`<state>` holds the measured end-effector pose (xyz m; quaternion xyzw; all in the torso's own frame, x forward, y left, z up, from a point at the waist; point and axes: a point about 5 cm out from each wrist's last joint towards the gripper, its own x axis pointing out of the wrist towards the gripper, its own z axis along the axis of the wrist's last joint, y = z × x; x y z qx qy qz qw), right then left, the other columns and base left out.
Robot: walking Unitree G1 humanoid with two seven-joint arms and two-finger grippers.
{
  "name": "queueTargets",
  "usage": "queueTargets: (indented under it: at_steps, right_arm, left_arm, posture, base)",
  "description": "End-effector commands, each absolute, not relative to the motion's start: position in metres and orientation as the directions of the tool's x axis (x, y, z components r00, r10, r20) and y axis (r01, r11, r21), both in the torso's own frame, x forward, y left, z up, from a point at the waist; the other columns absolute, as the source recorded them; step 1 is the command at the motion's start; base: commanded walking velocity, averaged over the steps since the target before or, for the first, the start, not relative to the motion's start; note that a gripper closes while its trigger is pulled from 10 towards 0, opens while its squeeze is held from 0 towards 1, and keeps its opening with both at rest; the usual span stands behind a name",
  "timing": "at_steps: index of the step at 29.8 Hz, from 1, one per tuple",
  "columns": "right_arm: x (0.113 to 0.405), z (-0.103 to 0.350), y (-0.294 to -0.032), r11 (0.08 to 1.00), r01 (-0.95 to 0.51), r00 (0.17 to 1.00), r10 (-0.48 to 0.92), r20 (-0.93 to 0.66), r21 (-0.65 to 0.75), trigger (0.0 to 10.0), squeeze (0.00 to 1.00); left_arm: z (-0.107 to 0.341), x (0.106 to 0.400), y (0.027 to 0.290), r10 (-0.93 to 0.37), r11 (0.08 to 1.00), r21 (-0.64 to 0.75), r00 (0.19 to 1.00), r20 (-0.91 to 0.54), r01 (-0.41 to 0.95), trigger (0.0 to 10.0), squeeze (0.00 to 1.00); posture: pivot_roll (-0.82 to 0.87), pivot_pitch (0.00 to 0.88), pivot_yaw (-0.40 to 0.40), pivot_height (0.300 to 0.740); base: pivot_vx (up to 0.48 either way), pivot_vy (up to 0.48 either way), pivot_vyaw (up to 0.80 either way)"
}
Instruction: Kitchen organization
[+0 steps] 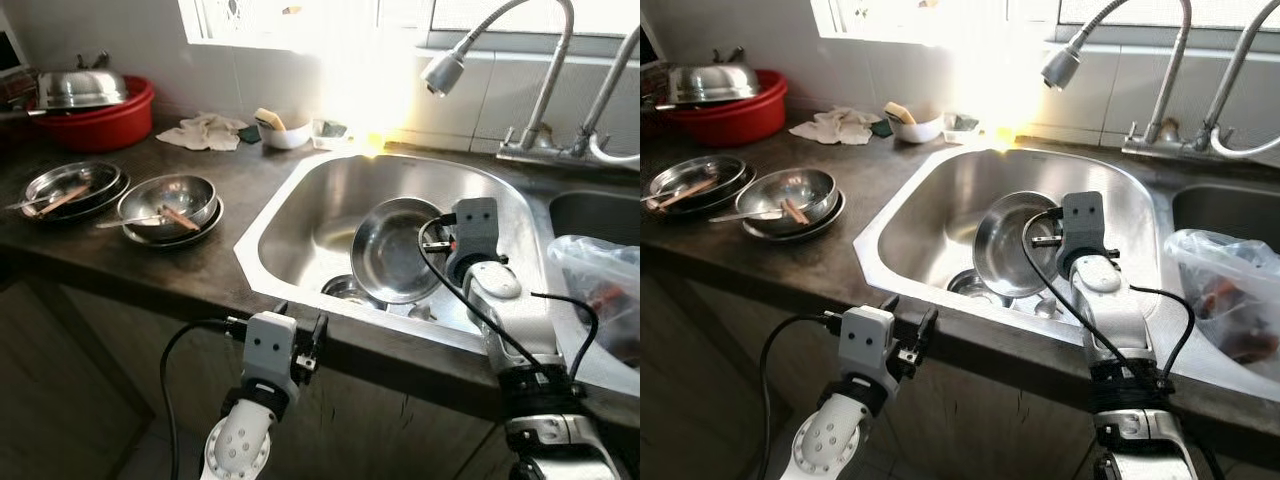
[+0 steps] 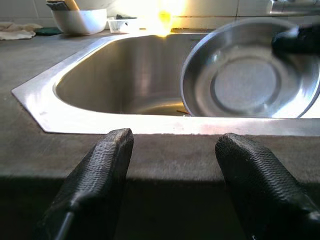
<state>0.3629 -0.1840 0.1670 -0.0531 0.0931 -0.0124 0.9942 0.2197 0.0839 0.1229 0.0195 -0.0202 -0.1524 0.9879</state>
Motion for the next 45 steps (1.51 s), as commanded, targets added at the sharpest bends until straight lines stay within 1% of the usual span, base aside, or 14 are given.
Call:
queueTargets:
  at_steps: [1,4,6,7,10,11,19,26,27,36,37,38,44,45]
  right_arm:
    - [0.365,0.167,-0.186,0.994,0.015,0.980,-0.036,-0.194,-0.110,10.0,0.00]
    - [0.365,0.163,-0.188,0.994,0.017,0.976,-0.040,-0.212,-0.107,10.0,0.00]
    - [0.367,0.154,-0.197,0.993,0.056,0.964,-0.082,-0.254,-0.108,10.0,0.00]
    - [0.367,0.151,-0.204,0.990,0.097,0.957,-0.122,-0.263,-0.107,10.0,0.00]
    - [0.367,0.149,-0.208,0.987,0.124,0.952,-0.149,-0.268,-0.106,10.0,0.00]
    - [0.368,0.146,-0.217,0.981,0.161,0.940,-0.186,-0.286,-0.109,10.0,0.00]
    - [0.364,0.131,-0.231,0.970,0.182,0.907,-0.229,-0.354,-0.161,10.0,0.00]
    - [0.361,0.119,-0.232,0.971,0.166,0.886,-0.224,-0.406,-0.173,10.0,0.00]
    - [0.361,0.118,-0.230,0.972,0.160,0.888,-0.218,-0.405,-0.173,10.0,1.00]
    - [0.366,0.135,-0.224,0.972,0.173,0.934,-0.213,-0.288,-0.156,10.0,1.00]
    - [0.366,0.147,-0.221,0.966,0.195,0.951,-0.228,-0.210,-0.168,10.0,0.53]
    - [0.366,0.151,-0.220,0.963,0.199,0.958,-0.231,-0.171,-0.182,10.0,0.00]
    - [0.349,0.177,-0.209,0.954,0.236,0.972,-0.232,0.043,-0.186,10.0,0.00]
    - [0.349,0.177,-0.209,0.954,0.236,0.972,-0.232,0.043,-0.186,10.0,0.00]
  left_arm:
    - [0.122,0.218,0.085,-0.296,0.954,0.060,0.955,0.016,0.295,10.0,0.00]
    - [0.122,0.217,0.085,-0.296,0.954,0.060,0.955,0.016,0.294,10.0,0.00]
    - [0.123,0.213,0.085,-0.294,0.954,0.057,0.956,0.012,0.293,10.0,0.00]
    - [0.124,0.211,0.086,-0.294,0.954,0.056,0.956,0.008,0.293,10.0,0.00]
    - [0.124,0.209,0.086,-0.294,0.954,0.055,0.956,0.006,0.293,10.0,0.00]
    - [0.124,0.207,0.087,-0.294,0.954,0.055,0.956,-0.003,0.293,10.0,0.00]
    - [0.126,0.201,0.087,-0.305,0.951,0.058,0.952,-0.016,0.305,10.0,0.00]
    - [0.127,0.200,0.089,-0.304,0.950,0.061,0.952,-0.023,0.305,10.0,0.00]
    - [0.127,0.200,0.089,-0.304,0.950,0.062,0.952,-0.024,0.305,10.0,0.00]
    - [0.125,0.204,0.088,-0.304,0.950,0.062,0.952,-0.028,0.305,10.0,0.00]
    - [0.125,0.206,0.087,-0.303,0.950,0.063,0.952,-0.029,0.305,10.0,0.00]
    - [0.124,0.207,0.087,-0.304,0.950,0.063,0.952,-0.029,0.305,10.0,0.00]
    - [0.123,0.212,0.087,-0.303,0.950,0.067,0.953,-0.025,0.304,10.0,0.00]
    - [0.123,0.212,0.087,-0.303,0.950,0.067,0.953,-0.025,0.304,10.0,0.00]
  posture:
    - [0.06,0.087,-0.031,0.740]
    - [0.06,0.087,-0.031,0.740]
    - [0.07,0.119,-0.027,0.740]
    - [0.07,0.124,-0.027,0.740]
    - [0.08,0.127,-0.027,0.740]
    - [0.08,0.138,-0.021,0.740]
    - [0.09,0.161,-0.013,0.740]
    - [0.09,0.163,-0.012,0.740]
    - [0.09,0.160,-0.010,0.740]
    - [0.08,0.138,-0.014,0.740]
    - [0.08,0.130,-0.015,0.740]
    - [0.08,0.124,-0.013,0.740]
    - [0.07,0.098,-0.012,0.740]
    - [0.07,0.098,-0.012,0.740]
  base:
    - [0.000,0.000,0.00]
    - [0.000,0.000,0.00]
    - [0.000,0.000,0.00]
    - [0.000,0.000,0.00]
    - [0.000,0.000,0.00]
    - [0.000,0.000,0.00]
    - [0.000,0.000,0.00]
    - [0.000,0.000,0.00]
    - [0.000,0.000,0.00]
    - [0.000,0.000,0.00]
    - [0.000,0.000,0.00]
    - [0.000,0.000,0.00]
    - [0.000,0.000,0.00]
    - [0.000,0.000,0.00]
